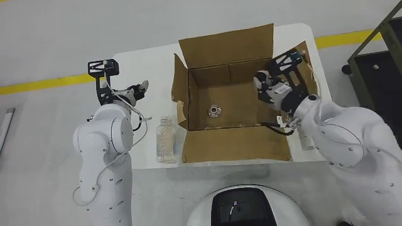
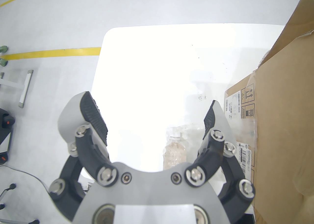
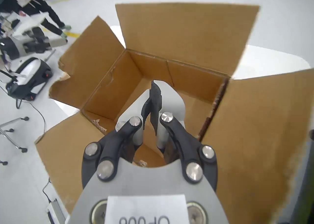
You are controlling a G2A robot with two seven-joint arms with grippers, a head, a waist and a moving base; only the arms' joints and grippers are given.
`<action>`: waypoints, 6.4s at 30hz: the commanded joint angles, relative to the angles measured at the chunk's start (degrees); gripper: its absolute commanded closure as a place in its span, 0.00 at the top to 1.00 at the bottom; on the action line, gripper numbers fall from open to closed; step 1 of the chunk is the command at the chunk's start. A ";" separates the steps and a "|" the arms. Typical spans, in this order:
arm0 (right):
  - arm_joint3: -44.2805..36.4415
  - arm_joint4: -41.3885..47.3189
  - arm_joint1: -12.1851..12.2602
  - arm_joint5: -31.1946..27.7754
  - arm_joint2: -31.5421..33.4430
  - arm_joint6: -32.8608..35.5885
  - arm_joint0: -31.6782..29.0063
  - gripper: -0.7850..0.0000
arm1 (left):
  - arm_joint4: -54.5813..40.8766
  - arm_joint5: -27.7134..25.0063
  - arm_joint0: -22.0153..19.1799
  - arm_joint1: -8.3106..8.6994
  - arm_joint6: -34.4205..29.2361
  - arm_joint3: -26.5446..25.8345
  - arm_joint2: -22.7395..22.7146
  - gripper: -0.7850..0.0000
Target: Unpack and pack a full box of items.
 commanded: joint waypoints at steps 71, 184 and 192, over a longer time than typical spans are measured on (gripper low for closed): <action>62.14 3.57 -21.47 18.01 -38.15 8.97 36.26 0.48 | 0.00 0.00 0.00 0.00 0.00 0.00 0.00 1.00; 7.29 85.16 -15.29 -3.01 31.09 -15.13 -12.87 0.00 | 0.00 0.00 0.00 0.00 0.00 0.00 0.00 1.00; 7.29 85.16 -15.29 -3.01 31.09 -15.13 -12.87 0.00 | 0.00 0.00 0.00 0.00 0.00 0.00 0.00 1.00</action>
